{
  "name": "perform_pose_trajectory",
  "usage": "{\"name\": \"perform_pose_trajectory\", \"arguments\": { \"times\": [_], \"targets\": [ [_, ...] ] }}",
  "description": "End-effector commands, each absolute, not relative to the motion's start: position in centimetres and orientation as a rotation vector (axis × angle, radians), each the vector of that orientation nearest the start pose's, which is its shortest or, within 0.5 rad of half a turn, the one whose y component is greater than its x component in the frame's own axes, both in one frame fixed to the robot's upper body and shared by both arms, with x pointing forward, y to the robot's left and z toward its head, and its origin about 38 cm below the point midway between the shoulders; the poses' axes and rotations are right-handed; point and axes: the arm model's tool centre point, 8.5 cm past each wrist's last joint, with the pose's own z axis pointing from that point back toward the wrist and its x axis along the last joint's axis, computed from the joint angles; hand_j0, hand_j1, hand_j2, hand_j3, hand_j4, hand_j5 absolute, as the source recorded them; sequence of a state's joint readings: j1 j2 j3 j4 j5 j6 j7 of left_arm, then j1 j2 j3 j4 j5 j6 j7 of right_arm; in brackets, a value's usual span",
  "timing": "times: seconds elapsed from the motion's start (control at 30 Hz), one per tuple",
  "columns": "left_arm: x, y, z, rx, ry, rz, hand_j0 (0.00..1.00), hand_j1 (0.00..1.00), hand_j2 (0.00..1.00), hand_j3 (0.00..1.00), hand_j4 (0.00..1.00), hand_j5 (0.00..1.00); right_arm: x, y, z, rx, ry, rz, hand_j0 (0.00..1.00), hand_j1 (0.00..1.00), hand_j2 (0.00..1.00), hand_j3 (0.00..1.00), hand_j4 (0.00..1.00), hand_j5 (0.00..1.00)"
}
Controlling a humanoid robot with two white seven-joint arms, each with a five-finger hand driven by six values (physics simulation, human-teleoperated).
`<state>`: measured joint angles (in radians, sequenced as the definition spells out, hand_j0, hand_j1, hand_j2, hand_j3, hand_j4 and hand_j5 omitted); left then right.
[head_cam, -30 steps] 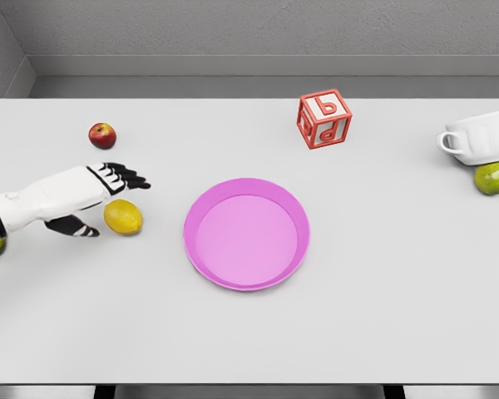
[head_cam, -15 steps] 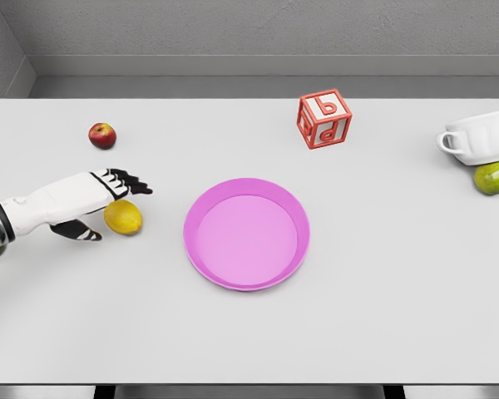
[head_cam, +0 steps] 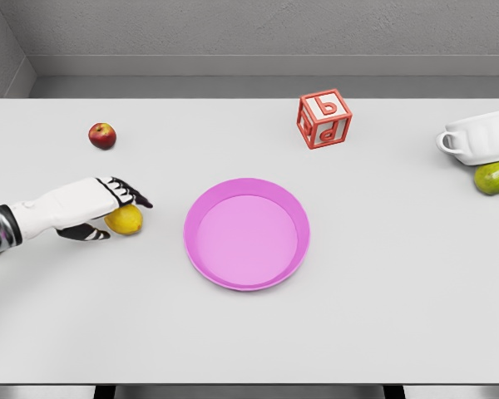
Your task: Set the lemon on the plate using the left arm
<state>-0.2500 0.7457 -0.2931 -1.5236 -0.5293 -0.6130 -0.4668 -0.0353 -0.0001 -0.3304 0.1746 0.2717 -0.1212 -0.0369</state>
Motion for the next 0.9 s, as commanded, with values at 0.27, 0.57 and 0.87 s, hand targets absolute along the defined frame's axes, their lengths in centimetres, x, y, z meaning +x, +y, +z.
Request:
{"name": "perform_pose_trajectory", "arguments": {
  "times": [0.27, 0.57, 0.87],
  "targets": [
    [38.2, 32.8, 14.6, 0.412, -1.379, -1.965, 0.61, 0.61, 0.61, 0.61, 0.61, 0.61, -2.2, -25.5, -25.7, -0.075, 0.009, -0.061, 1.0, 1.0, 1.0, 1.0, 1.0, 1.0],
    [38.1, 31.9, 14.4, 0.395, -1.406, -1.955, 0.53, 0.53, 0.53, 0.53, 0.53, 0.53, -2.2, -25.5, -25.7, -0.075, 0.009, -0.061, 1.0, 1.0, 1.0, 1.0, 1.0, 1.0],
    [38.8, 30.6, 15.6, 0.399, -1.476, -1.937, 0.53, 0.53, 0.53, 0.53, 0.53, 0.53, -2.2, -25.5, -25.7, -0.075, 0.009, -0.061, 1.0, 1.0, 1.0, 1.0, 1.0, 1.0]
  ]
}}
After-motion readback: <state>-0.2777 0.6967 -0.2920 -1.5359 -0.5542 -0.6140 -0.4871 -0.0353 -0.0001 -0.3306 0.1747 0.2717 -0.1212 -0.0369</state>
